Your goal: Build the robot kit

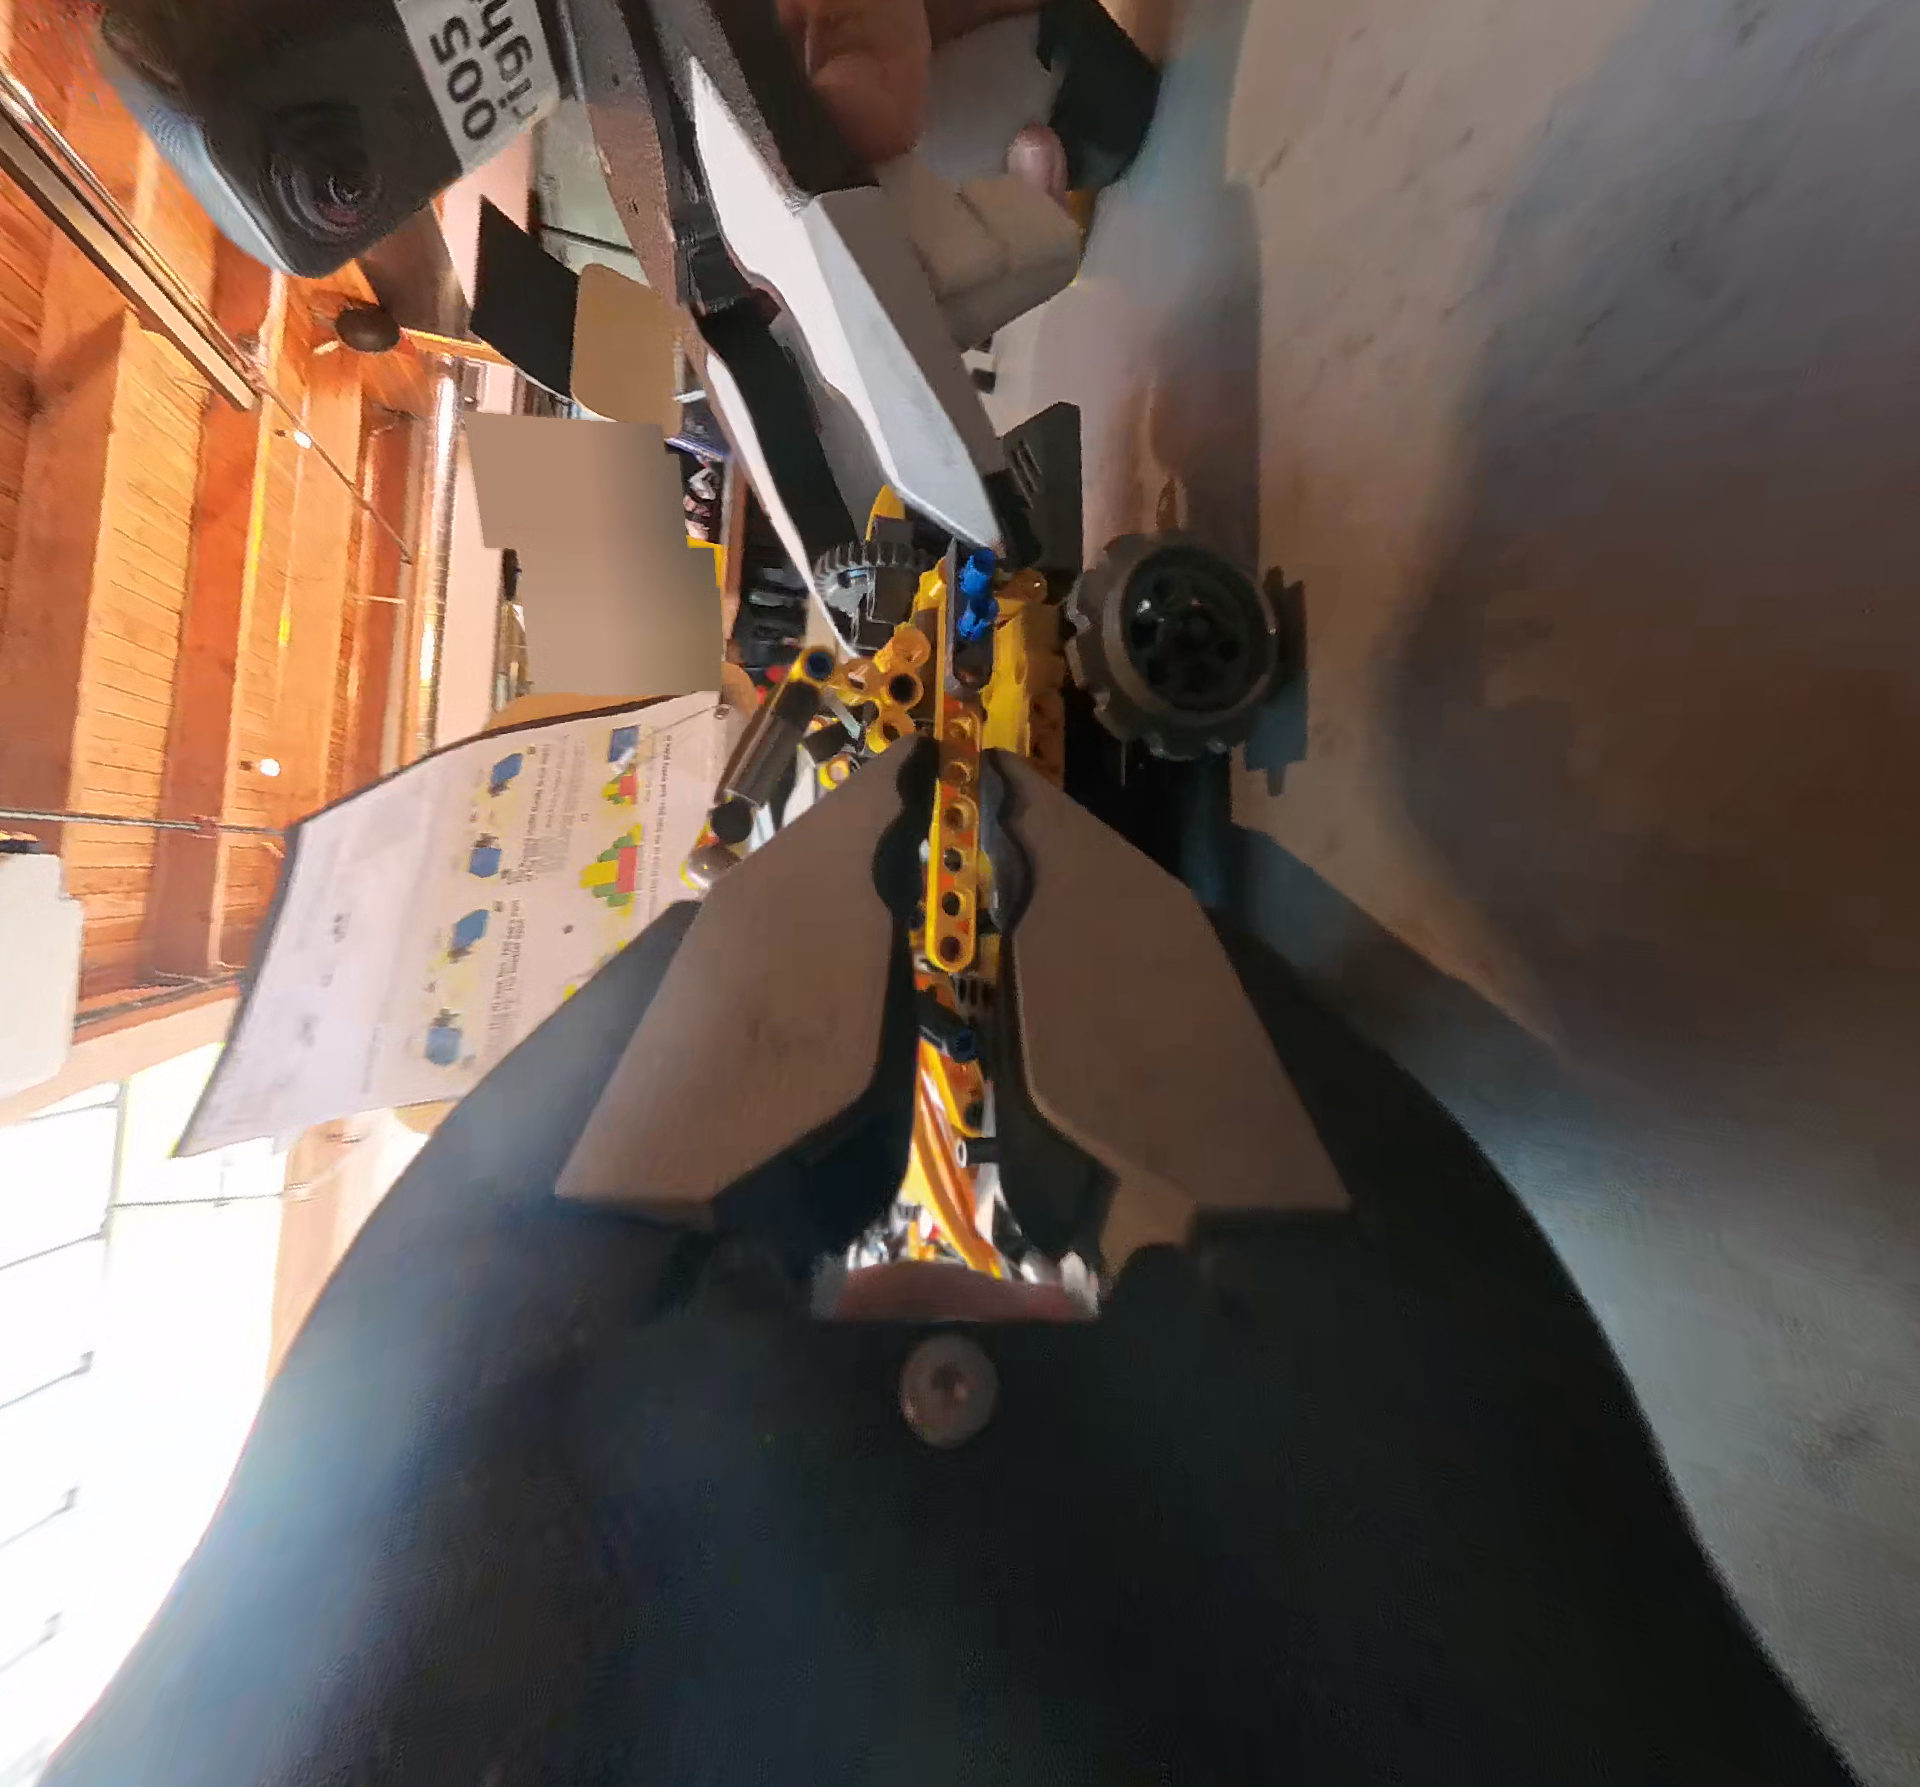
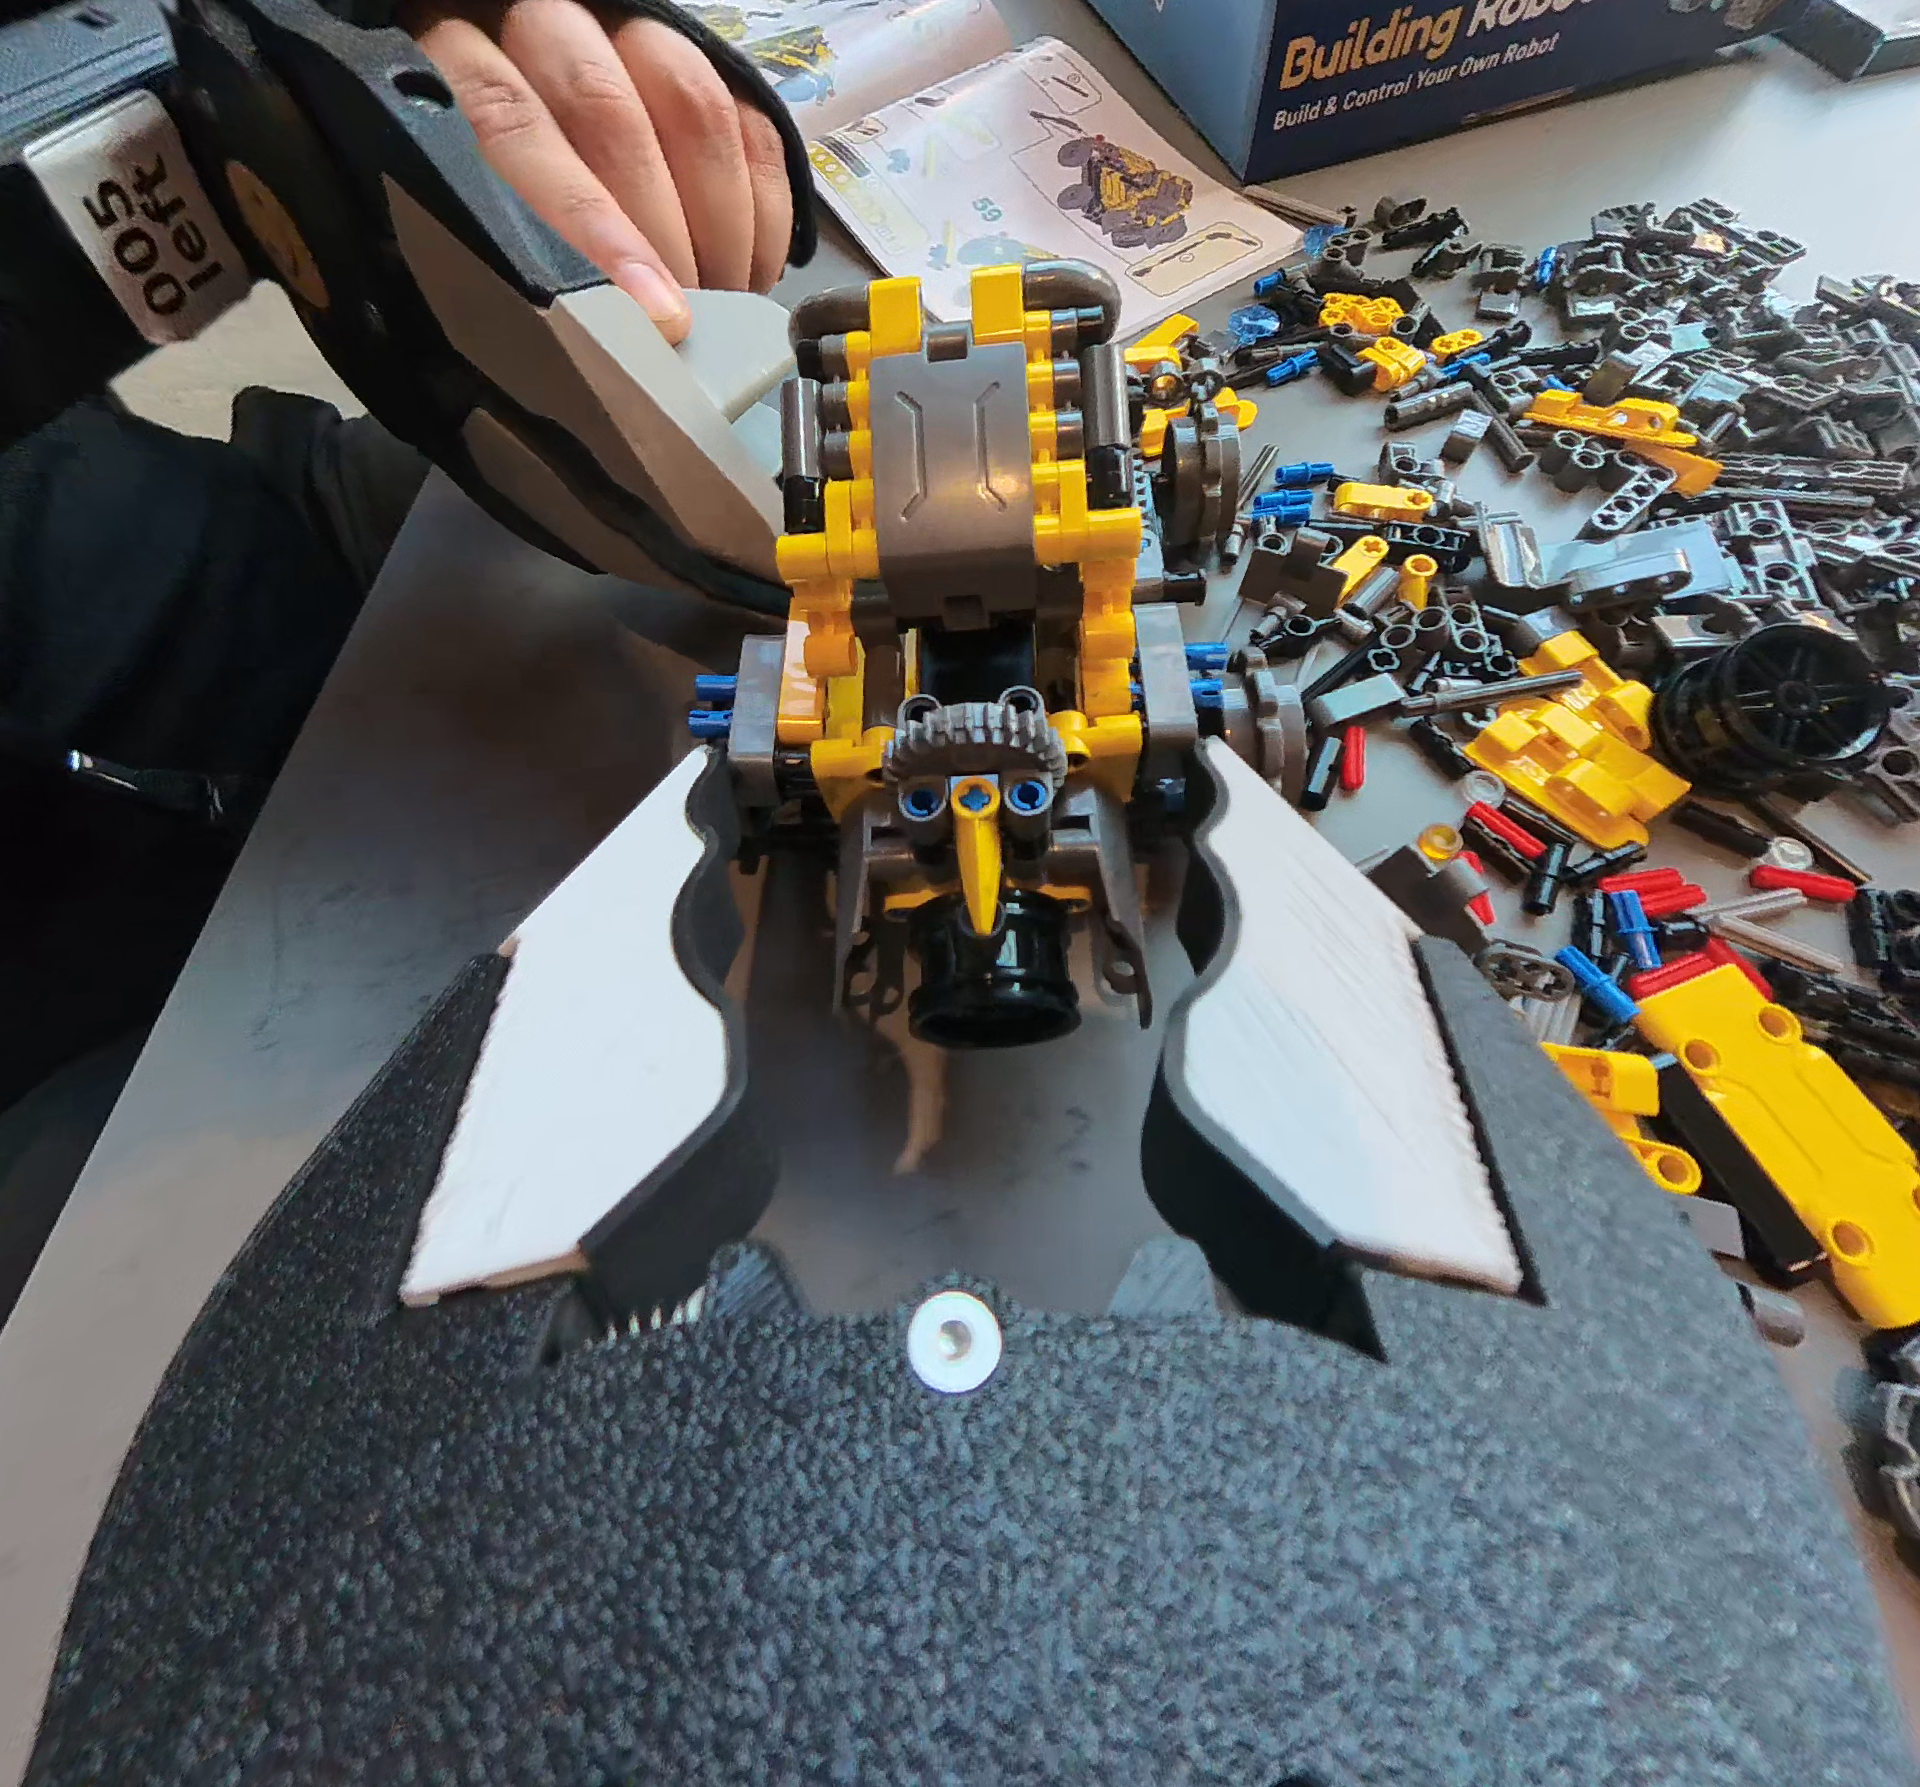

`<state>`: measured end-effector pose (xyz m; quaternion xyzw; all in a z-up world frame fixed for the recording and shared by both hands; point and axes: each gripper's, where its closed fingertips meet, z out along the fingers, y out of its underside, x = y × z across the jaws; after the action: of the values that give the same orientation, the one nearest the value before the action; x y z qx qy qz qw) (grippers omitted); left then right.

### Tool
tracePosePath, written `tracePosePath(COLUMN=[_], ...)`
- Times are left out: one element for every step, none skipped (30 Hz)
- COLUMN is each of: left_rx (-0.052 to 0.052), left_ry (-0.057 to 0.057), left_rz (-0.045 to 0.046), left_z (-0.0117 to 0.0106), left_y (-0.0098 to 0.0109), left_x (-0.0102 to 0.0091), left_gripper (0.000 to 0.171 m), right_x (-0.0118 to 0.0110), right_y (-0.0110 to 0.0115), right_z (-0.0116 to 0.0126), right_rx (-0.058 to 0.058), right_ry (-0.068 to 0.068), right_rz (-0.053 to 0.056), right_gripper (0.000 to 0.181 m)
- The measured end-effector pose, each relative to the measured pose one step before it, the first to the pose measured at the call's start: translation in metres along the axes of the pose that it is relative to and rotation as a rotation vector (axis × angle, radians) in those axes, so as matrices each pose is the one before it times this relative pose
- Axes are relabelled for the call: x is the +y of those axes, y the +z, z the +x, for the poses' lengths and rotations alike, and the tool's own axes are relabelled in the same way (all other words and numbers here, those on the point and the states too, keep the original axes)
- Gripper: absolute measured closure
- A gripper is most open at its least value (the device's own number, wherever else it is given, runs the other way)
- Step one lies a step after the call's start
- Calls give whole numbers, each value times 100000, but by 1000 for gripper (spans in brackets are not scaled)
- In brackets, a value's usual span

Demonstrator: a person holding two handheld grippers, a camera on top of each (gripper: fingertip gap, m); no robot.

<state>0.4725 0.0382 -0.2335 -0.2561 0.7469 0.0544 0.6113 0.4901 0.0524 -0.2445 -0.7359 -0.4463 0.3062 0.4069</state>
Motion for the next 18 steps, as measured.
tracePosePath(left_rx=[1236,725,338,716,1186,1278,583,64,-134,-726,-2117,-3274,-3724,-2812,-881,884,1505,1403], left_ry=[-1878,-423,-1,-157,-263,-330,-615,-95,853,1930,1957,2249,2917,3130,989,-2266,-3402,-2780], left_rz=[599,344,-13,-211,76,284,-72,-440,-1131,-2124,-2511,-1071,199,707,170,19,381,846], left_z=[11,7,-19,29,26,49,-5,-8,5,-36,-54,-33,-75,-50,-17,-16,-12,-4], left_y=[-7,5,23,83,94,80,56,58,46,-15,-31,-16,-63,-72,-21,-5,27,13], left_x=[-11,-7,23,70,37,-25,-25,-69,-48,25,50,20,14,-17,22,11,-16,-77], left_gripper=[167,167,166,167,167,167,166,167,167,167,167,167,167,167,167,167,167,167], right_x=[-21,-32,-76,-116,101,86,58,38,25,-11,-38,-19,-15,-57,-41,-6,-27,-19], right_y=[21,-1,-9,23,76,24,-38,-70,-52,-18,19,23,-2,20,1,15,-15,-51], right_z=[-16,-12,23,66,81,52,39,27,9,0,15,-2,-3,-58,-39,5,7,2], right_rx=[-696,-457,106,1028,1801,1805,389,-540,-451,-341,-285,-177,-21,-521,-353,77,-315,-844], right_ry=[897,1216,1825,1564,-1187,-2140,-588,355,-150,-173,368,-95,-456,379,541,-37,340,942], right_rz=[50,44,504,1088,-930,-1043,-779,-340,447,749,307,-185,77,630,230,-13,144,229], right_gripper=[96,96,96,96,94,93,94,94,94,94,93,94,94,94,93,93,93,94])
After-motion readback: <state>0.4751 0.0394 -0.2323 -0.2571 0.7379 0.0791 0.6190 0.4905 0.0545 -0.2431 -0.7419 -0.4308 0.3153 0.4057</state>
